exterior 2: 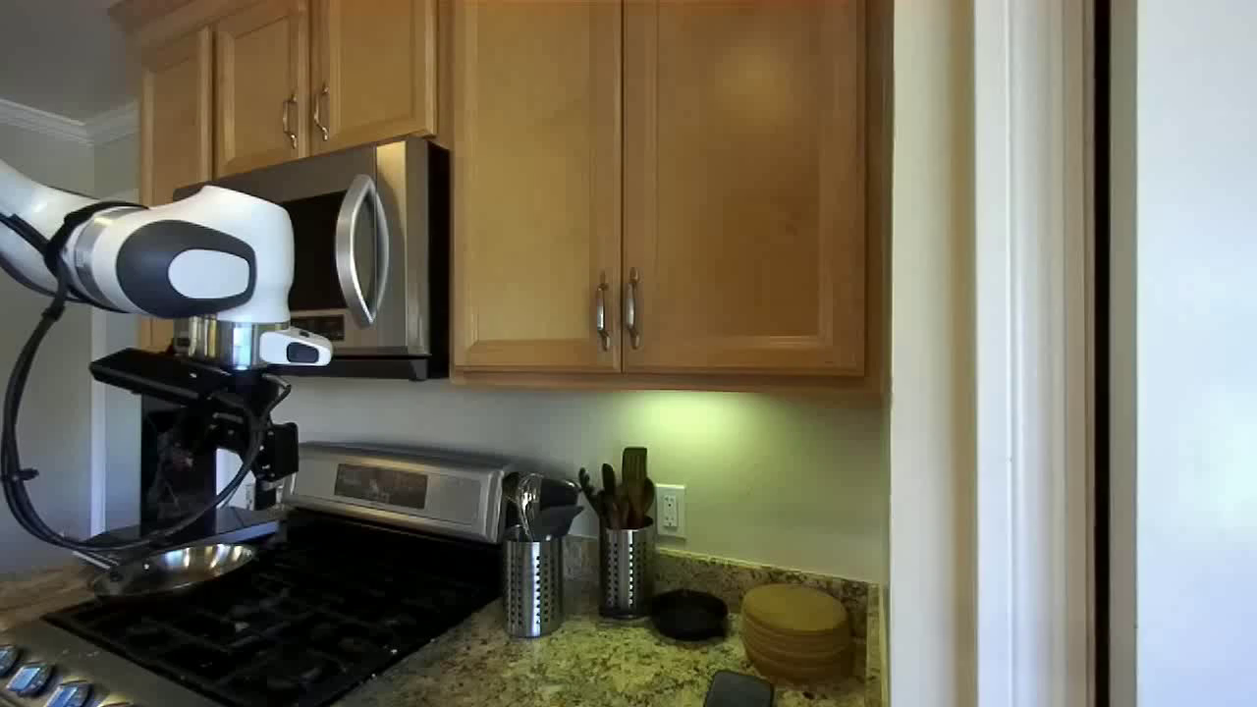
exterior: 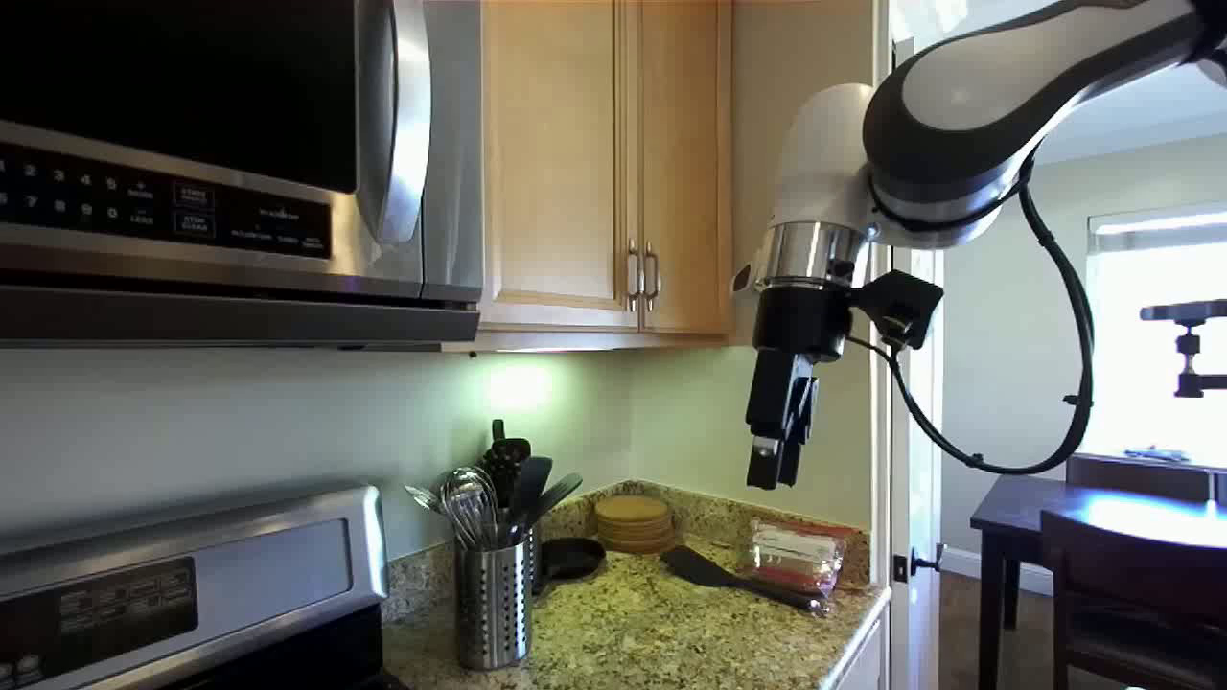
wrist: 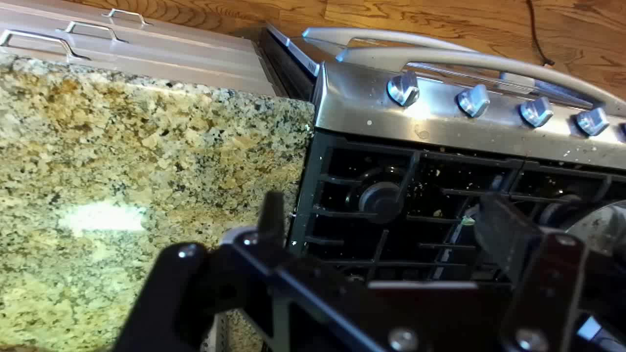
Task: Open the cabinet door on the left, remove the brown bottle from the bottom shelf of the cabinet, and put the bottle on the counter
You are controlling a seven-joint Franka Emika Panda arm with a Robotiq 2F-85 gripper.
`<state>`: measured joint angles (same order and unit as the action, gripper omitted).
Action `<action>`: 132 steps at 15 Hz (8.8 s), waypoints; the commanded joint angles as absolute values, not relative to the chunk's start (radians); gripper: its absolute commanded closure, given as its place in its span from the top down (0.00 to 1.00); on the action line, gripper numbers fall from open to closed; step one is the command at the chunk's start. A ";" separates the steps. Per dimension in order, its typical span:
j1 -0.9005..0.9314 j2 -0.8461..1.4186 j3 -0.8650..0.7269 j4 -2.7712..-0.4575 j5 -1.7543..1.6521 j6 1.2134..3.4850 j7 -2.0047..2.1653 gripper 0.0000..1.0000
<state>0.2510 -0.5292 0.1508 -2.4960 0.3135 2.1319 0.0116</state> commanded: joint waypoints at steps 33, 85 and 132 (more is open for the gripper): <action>0.036 -0.180 0.113 -2.104 -0.227 2.281 0.059 1.00; 0.004 -0.054 -0.025 -1.781 -0.420 2.452 0.224 0.11; 0.105 -0.611 0.169 -2.248 -0.016 1.719 0.190 1.00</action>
<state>0.1378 -0.5986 0.1979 -2.2318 0.0097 1.7532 0.2071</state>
